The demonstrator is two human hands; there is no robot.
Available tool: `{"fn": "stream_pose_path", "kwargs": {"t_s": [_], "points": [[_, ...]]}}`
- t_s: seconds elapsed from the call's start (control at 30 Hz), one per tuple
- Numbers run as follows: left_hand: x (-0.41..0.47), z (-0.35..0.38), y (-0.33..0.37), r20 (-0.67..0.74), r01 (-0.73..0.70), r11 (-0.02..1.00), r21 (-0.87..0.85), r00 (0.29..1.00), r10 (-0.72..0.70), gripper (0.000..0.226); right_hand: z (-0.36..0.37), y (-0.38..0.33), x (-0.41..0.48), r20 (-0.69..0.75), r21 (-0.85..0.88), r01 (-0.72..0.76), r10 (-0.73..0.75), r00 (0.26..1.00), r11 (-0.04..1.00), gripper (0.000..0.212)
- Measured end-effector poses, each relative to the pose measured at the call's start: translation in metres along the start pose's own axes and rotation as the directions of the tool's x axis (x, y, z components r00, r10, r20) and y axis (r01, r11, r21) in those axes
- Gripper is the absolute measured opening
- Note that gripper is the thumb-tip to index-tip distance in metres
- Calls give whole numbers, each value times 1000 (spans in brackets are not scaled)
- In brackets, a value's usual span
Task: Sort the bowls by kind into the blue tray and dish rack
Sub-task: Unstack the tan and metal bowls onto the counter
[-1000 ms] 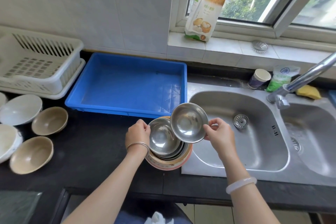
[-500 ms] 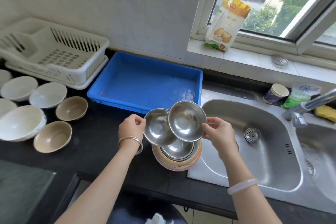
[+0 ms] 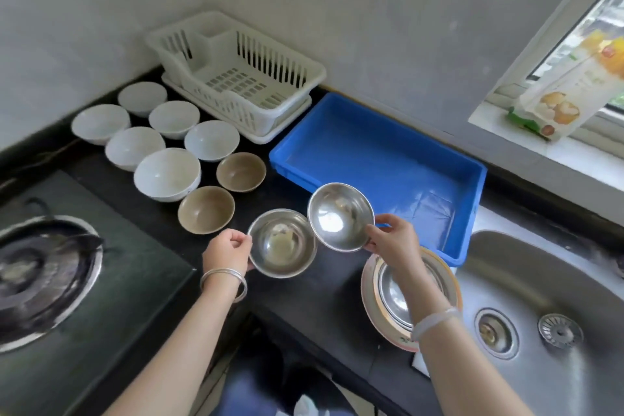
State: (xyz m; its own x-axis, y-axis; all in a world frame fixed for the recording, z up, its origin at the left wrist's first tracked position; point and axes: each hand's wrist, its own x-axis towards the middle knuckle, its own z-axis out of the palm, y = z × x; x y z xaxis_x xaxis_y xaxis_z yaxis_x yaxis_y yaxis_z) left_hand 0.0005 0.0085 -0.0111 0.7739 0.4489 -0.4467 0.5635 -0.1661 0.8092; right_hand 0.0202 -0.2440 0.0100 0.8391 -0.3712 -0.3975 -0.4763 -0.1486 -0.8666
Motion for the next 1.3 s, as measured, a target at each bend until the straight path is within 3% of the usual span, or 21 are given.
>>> {"fn": "stream_pose_path", "kwargs": {"t_s": [0.2, 0.47, 0.63, 1.3], "points": [[24, -21, -24, -60, 78, 997, -3, 995, -78, 18, 71, 0, 28, 80, -51, -55, 59, 995, 997, 12], [48, -30, -33, -56, 135, 991, 9, 989, -135, 21, 126, 2, 49, 48, -72, -116, 120, 992, 991, 23], [56, -31, -37, -27, 159, 987, -14, 987, -159, 21, 140, 9, 60, 31, -97, -144, 148, 989, 985, 12], [59, -27, -39, -51, 150, 987, 48, 988, -148, 7, 148, 13, 60, 76, 34, -224, 221, 972, 974, 16]]}}
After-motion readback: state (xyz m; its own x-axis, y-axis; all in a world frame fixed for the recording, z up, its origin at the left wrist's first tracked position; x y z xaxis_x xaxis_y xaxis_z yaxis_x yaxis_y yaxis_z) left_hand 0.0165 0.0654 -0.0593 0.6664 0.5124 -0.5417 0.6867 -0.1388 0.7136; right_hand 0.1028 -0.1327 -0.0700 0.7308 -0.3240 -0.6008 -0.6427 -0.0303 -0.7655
